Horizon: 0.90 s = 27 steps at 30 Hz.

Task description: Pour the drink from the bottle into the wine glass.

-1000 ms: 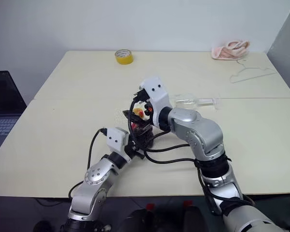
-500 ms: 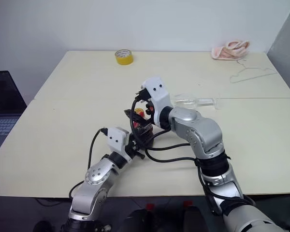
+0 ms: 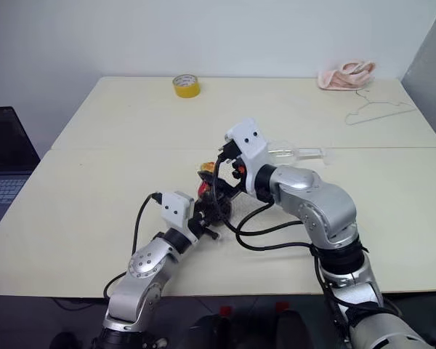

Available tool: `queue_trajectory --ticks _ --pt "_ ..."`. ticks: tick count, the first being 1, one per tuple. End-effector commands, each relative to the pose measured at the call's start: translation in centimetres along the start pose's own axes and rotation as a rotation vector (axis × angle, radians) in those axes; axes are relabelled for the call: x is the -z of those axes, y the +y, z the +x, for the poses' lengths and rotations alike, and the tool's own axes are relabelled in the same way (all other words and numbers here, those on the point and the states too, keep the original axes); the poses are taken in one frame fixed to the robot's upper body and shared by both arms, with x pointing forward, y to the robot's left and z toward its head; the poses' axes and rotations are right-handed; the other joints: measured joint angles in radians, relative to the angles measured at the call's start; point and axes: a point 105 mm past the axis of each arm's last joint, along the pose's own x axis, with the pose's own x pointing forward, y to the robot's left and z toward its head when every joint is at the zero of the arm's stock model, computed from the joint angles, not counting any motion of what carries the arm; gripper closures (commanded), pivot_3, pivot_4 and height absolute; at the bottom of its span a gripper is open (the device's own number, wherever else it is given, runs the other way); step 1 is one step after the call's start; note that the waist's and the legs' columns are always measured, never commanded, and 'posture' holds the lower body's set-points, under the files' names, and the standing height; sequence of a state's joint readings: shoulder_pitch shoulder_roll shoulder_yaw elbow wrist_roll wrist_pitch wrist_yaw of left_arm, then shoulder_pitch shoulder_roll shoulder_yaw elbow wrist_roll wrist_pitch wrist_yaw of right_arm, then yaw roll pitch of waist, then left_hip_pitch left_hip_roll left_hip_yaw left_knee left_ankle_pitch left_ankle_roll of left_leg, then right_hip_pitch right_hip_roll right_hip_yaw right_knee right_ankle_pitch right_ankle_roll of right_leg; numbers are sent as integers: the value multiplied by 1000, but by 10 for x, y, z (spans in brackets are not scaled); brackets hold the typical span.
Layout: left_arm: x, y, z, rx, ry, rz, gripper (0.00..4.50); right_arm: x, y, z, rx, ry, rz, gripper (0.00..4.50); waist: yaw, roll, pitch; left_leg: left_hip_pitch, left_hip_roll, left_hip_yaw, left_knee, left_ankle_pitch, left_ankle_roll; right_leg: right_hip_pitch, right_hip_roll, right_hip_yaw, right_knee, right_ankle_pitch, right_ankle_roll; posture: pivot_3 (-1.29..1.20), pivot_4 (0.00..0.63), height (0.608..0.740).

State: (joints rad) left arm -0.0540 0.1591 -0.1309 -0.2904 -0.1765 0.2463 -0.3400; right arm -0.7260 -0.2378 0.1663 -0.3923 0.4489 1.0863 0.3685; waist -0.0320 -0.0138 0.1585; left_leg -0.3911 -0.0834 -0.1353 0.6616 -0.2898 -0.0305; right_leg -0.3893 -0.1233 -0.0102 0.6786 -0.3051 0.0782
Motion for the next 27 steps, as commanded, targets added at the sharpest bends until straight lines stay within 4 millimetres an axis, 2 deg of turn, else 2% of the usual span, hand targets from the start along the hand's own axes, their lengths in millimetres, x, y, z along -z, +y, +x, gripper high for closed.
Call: queue_trajectory --ticks 1,11,17,27 --pt "5 8 -6 -26 17 5 3476 -9 -9 -12 38 -37 -18 0 0 0 0 0 0 0 0 0 0 0 0 0 0 0 0 0 150 740" --pt "5 11 -7 -33 23 12 3493 -9 18 -15 -115 -33 -12 0 0 0 0 0 0 0 0 0 0 0 0 0 0 0 0 0 150 740" --pt "6 12 -8 -35 25 12 3493 -13 22 -17 -154 -49 33 0 -1 0 0 0 0 0 0 0 0 0 0 0 0 0 0 0 150 740" --pt "6 10 -7 -33 25 8 3493 -18 17 -8 -99 -55 56 0 -1 0 0 0 0 0 0 0 0 0 0 0 0 0 0 0 150 740"
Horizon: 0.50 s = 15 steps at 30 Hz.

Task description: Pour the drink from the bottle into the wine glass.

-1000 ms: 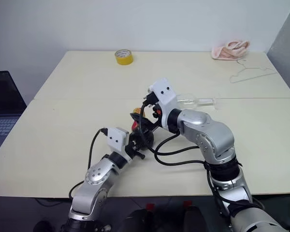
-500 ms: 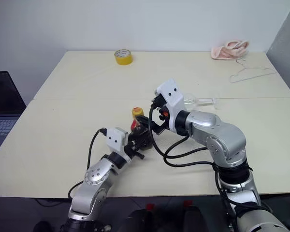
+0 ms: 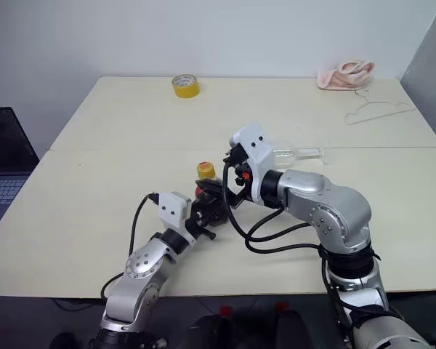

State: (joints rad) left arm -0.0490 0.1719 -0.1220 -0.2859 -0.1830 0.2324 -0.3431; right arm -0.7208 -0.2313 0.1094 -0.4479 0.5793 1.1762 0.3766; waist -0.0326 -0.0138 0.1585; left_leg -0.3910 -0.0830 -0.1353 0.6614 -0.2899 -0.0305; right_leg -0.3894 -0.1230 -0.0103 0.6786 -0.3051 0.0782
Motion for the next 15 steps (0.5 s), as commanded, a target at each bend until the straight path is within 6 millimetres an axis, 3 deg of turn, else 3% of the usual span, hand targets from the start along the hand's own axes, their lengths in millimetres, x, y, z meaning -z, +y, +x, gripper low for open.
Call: queue_trajectory --ticks 1,15 --pt "6 7 -5 -26 27 2 3493 -15 4 4 3 -49 -14 0 0 0 0 0 0 0 0 0 0 0 0 0 0 0 0 0 150 740" --pt "6 4 -3 -25 26 1 3493 -18 -3 37 62 -74 -19 0 0 0 0 0 0 0 0 0 0 0 0 0 0 0 0 0 150 740"
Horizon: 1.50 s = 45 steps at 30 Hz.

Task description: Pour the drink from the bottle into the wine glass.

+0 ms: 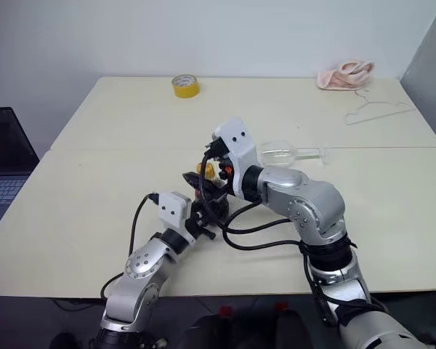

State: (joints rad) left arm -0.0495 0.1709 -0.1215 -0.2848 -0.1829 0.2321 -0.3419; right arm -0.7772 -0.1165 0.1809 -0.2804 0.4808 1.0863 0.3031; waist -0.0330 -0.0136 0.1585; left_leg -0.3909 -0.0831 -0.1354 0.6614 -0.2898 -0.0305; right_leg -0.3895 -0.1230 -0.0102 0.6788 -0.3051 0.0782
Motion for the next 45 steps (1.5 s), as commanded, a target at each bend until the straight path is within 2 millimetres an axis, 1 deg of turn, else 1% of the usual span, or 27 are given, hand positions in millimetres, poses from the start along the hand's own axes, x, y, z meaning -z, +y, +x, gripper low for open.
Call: queue_trajectory --ticks 1,5,10,15,20,25,35,45 --pt "6 4 -3 -23 26 1 3493 -20 1 4 6 -77 -48 0 0 0 0 0 0 0 0 0 0 0 0 0 0 0 0 0 150 740" --pt "5 4 -3 -25 24 2 3493 -22 -1 8 10 -82 -51 0 0 0 0 0 0 0 0 0 0 0 0 0 0 0 0 0 150 740" --pt "5 4 -3 -27 23 4 3493 -23 2 12 -2 -89 -58 0 0 0 0 0 0 0 0 0 0 0 0 0 0 0 0 0 150 740" --pt "4 4 -4 -31 20 8 3493 -24 0 13 5 -95 -56 0 0 0 0 0 0 0 0 0 0 0 0 0 0 0 0 0 150 740" --pt "4 6 -5 -35 23 11 3493 -22 -13 6 50 -93 -53 0 0 0 0 0 0 0 0 0 0 0 0 0 0 0 0 0 150 740" --pt "4 7 -4 -35 23 13 3493 -18 -20 -3 60 -86 -54 0 0 0 0 0 0 0 0 0 0 0 0 0 0 0 0 0 150 740" --pt "6 9 -7 -37 28 15 3493 -14 -24 -20 64 -74 -52 0 0 0 0 0 0 0 0 0 0 0 0 0 0 0 0 0 150 740" --pt "7 9 -7 -34 33 15 3493 -14 -22 -23 54 -80 -29 0 0 0 0 0 0 0 0 0 0 0 0 0 0 0 0 0 150 740"
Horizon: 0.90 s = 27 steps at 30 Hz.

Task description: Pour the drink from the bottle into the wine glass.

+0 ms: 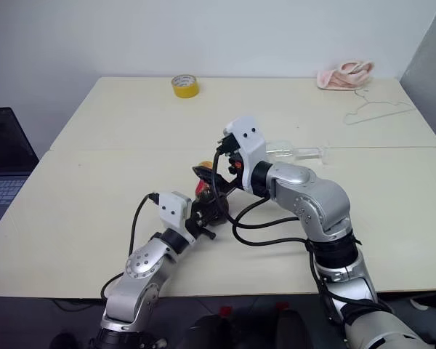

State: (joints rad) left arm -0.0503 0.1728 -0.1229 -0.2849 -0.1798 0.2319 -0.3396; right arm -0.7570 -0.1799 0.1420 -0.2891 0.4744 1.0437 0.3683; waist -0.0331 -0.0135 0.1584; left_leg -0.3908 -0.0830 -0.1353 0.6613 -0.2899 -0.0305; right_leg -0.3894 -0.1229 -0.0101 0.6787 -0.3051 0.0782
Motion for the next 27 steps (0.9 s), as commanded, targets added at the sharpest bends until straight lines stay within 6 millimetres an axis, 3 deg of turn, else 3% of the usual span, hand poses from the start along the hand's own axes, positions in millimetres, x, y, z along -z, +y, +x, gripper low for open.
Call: queue_trajectory --ticks 1,4,6,15,23,27 --pt "7 9 -7 -33 32 11 3493 -11 -6 -9 36 -50 -8 0 0 0 0 0 0 0 0 0 0 0 0 0 0 0 0 0 150 740" --pt "7 9 -7 -35 32 11 3493 -11 -5 -10 26 -49 -6 0 0 0 0 0 0 0 0 0 0 0 0 0 0 0 0 0 150 740" --pt "7 9 -8 -35 33 11 3493 -10 -4 -11 20 -48 -6 367 0 0 0 0 0 0 0 0 0 0 0 0 0 0 0 0 150 740" --pt "7 10 -8 -37 35 13 3496 -9 0 -13 1 -45 -8 3194 0 0 0 0 0 0 0 0 0 0 0 0 0 0 0 0 150 740" --pt "6 10 -8 -36 34 12 3529 -12 6 -15 -68 -81 -43 3251 1 0 0 0 0 0 0 0 0 0 0 0 0 0 0 0 150 740" --pt "7 9 -7 -31 35 11 3539 -14 17 -24 -234 -139 -117 3251 1 0 0 0 0 0 0 0 0 0 0 0 -1 0 0 0 150 740"
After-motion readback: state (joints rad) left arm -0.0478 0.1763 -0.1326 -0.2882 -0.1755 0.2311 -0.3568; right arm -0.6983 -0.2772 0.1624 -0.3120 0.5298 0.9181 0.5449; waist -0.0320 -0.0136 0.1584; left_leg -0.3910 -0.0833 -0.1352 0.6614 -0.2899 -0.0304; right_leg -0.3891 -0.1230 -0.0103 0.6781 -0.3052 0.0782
